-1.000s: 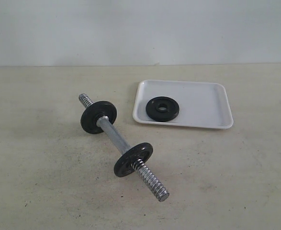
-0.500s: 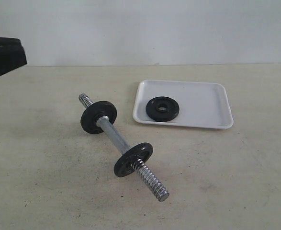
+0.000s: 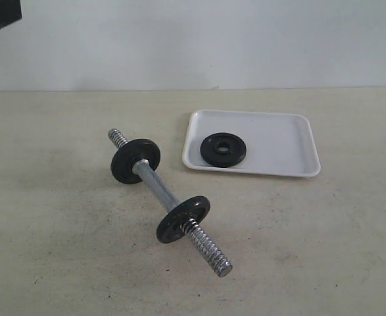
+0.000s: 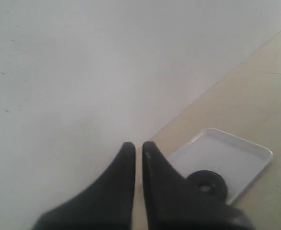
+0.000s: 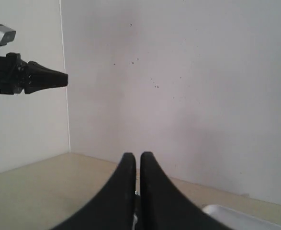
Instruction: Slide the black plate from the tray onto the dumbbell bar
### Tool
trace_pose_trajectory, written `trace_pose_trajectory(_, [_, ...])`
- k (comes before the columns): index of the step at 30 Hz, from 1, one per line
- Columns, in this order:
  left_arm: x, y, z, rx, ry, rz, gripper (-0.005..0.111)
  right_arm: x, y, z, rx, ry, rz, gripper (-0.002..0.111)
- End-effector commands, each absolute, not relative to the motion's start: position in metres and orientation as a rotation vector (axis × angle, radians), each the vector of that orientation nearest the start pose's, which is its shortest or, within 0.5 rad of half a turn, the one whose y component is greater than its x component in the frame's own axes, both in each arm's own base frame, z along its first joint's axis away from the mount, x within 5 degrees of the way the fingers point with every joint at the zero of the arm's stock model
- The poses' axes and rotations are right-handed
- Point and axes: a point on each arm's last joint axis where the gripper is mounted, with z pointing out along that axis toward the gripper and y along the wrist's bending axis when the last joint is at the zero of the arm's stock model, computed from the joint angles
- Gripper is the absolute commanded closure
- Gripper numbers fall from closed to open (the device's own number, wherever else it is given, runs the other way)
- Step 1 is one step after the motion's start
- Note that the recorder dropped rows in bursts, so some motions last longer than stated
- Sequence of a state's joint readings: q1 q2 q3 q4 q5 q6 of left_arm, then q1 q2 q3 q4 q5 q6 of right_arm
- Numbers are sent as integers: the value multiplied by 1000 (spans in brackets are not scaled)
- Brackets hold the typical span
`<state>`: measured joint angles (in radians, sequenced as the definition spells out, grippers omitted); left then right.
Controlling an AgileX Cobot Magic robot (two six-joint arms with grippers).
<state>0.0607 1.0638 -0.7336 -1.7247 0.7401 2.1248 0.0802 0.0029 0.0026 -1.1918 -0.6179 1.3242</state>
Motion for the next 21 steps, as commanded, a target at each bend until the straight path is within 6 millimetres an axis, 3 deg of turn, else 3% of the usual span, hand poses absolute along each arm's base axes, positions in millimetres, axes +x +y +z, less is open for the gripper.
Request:
trace_pose_trajectory(1, [217,-50,369,771,1378,-295,102,34,53,228,-436,1272,593,106])
trace_pose_trajectory(7, [211,-56,404,802,1255,-354,102,35,54,223,-460,1320,591,106])
trace_pose_trajectory(10, [210,-56,418,620,1338,-581,102,35,54,221,-479,1346,581,106])
trace_pose_trajectory(16, [208,-56,427,227,1499,-1053,102,35,55,218,-492,1376,584,106])
trace_pose_trajectory(21, [202,-61,432,274,1490,-1143,102,35,56,215,-487,1408,601,106])
